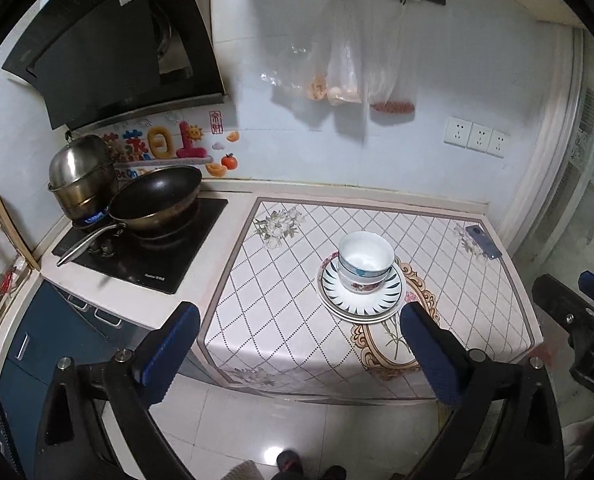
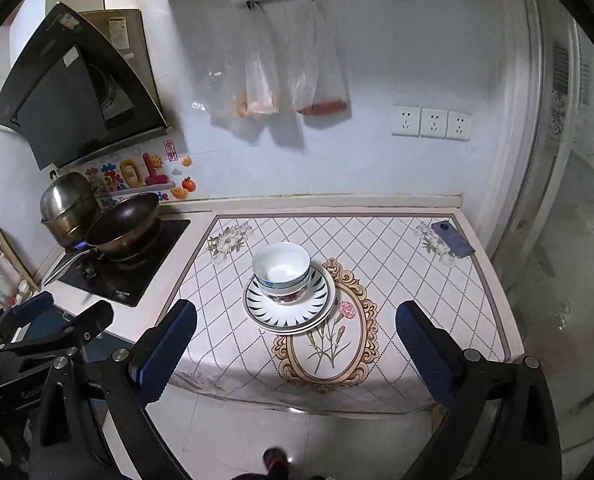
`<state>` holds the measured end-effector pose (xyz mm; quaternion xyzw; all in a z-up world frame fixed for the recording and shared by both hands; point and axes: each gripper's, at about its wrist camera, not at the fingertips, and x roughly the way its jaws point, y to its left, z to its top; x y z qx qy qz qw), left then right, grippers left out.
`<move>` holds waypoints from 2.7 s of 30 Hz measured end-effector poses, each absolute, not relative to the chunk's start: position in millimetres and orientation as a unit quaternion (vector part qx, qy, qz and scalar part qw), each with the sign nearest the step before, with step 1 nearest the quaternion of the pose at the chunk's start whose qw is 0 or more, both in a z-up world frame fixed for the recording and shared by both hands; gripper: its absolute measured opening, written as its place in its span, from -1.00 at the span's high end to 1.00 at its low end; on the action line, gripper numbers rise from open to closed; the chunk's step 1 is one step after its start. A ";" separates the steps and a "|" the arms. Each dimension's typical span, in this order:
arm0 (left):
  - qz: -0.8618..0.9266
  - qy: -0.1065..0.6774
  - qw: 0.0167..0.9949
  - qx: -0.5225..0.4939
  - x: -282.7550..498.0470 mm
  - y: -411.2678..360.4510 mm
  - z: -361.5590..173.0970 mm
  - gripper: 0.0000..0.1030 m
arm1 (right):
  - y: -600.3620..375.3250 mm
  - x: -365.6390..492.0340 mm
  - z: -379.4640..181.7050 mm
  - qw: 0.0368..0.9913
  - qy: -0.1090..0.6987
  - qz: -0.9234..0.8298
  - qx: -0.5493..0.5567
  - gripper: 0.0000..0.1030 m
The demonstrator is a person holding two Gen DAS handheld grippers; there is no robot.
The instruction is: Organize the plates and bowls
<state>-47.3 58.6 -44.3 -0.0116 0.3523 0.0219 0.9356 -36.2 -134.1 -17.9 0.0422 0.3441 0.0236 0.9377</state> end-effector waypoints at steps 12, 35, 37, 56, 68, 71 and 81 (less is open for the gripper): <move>0.008 0.334 0.943 0.000 -56.1 71.3 -30.9 -0.99 | -124.4 -49.5 0.0 0.948 0.315 0.000 0.042 -0.98; 0.013 0.328 0.944 -0.011 -62.9 93.7 -26.4 -0.99 | -107.7 -52.4 -5.7 0.947 0.316 -0.006 0.050 -0.99; 0.015 0.326 0.945 -0.011 -64.7 94.8 -25.6 -0.99 | -106.2 -53.5 -6.4 0.948 0.315 -0.006 0.050 -0.99; 0.014 0.322 0.947 -0.010 -71.8 92.4 -20.2 -0.99 | -106.8 -62.2 -4.8 0.947 0.316 -0.006 0.049 -0.99; 0.013 0.323 0.946 -0.009 -72.3 89.0 -18.6 -0.99 | -112.2 -66.8 -0.6 0.948 0.315 -0.008 0.052 -0.99; 0.013 0.321 0.947 -0.008 -71.6 87.5 -17.7 -0.99 | -114.1 -66.3 0.2 0.948 0.314 -0.007 0.051 -0.99; 0.013 0.322 0.947 -0.006 -70.8 86.7 -17.3 -0.99 | -115.1 -65.6 -0.4 0.948 0.315 -0.007 0.050 -0.99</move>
